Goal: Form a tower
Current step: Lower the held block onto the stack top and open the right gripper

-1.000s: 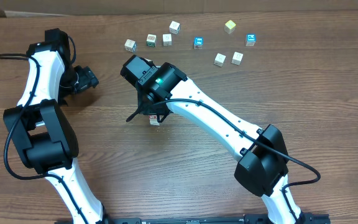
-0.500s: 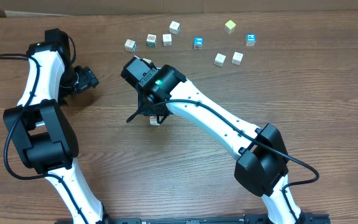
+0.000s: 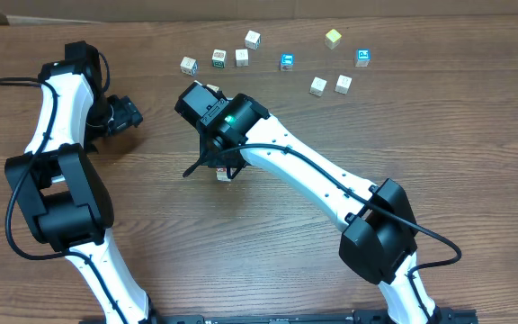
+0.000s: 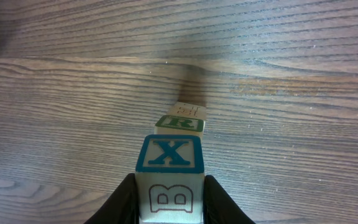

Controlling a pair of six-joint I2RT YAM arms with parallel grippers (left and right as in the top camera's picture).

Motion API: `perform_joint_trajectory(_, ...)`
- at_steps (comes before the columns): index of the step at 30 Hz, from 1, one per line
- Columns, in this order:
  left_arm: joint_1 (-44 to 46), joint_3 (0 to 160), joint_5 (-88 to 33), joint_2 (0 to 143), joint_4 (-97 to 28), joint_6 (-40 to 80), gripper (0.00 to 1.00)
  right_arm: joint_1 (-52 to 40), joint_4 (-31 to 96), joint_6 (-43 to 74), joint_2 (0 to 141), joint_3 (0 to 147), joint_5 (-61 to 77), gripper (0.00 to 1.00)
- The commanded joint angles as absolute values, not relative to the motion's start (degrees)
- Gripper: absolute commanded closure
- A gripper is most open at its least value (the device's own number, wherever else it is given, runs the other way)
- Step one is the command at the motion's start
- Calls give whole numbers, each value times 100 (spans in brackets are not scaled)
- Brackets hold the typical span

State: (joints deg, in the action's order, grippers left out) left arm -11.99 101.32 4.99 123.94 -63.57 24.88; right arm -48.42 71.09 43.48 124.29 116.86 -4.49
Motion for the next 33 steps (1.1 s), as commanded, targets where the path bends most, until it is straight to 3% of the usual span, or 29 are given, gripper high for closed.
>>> perform_joint_trajectory(1,-1160,10145,528,12462,-6355,2421,0,-4880,7076,4368,12357,11644,-484,75)
perform_joint_trajectory(21,-1157,10145,528,12462,-6355,2421,0,-4917,6943,4368,12357,11544,-482,74)
perform_joint_trajectory(28,-1157,10145,528,12462,-6355,2421,0,-4917,6943,4368,12357,11544,-482,56)
perform_joint_trajectory(33,-1157,10145,528,12462,-6355,2421,1,-4917,6928,4366,12357,11544,-486,28)
